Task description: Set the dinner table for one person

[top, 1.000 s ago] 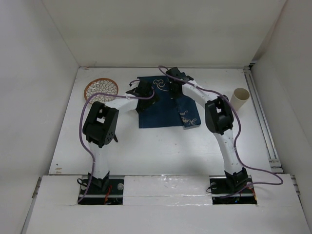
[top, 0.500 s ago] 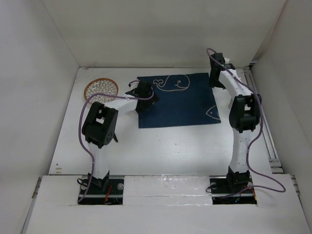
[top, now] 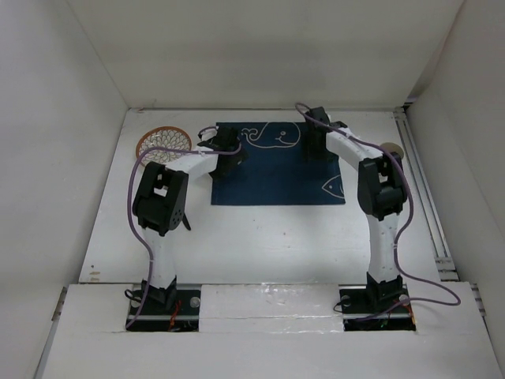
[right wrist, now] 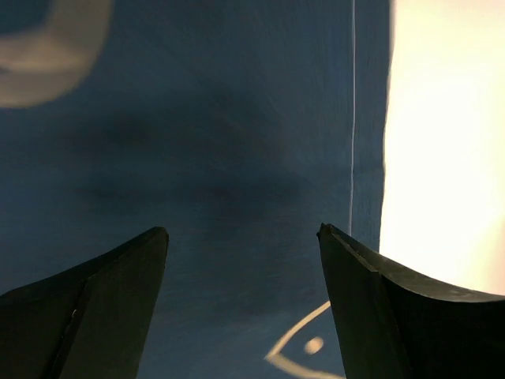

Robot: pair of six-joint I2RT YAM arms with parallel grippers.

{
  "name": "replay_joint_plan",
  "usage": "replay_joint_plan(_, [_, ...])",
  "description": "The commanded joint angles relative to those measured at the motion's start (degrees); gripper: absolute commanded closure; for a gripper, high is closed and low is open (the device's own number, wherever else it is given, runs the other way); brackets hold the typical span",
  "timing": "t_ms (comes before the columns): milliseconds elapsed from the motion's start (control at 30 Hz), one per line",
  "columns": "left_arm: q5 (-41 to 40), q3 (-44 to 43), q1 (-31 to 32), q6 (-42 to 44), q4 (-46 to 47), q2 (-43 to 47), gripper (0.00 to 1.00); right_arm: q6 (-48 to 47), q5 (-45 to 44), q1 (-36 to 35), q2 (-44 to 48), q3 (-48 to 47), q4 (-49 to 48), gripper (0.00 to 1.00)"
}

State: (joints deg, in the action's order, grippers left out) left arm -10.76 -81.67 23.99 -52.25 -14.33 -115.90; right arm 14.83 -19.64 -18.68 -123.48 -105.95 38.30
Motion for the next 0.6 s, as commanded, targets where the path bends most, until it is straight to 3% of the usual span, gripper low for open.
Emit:
replay_joint_plan(0, [-3.64, 1.86, -1.58, -2.06, -9.75, -2.5, 0.0, 1.17, 2.94, 0.92, 0.96, 4.08, -1.3, 0.17])
replay_joint_plan(200, [-2.42, 0.64, -2.1, -1.36, -9.32, -1.17, 0.0, 1.87, 5.93, 0.92, -2.46, 1.81, 1.33, 0.16])
replay_joint_plan(567, [2.06, -2.61, -2.1, -0.22, -9.84, -4.6, 0.0, 0.64, 7.5, 2.06, -15.29, -16.47, 11.0, 0.16])
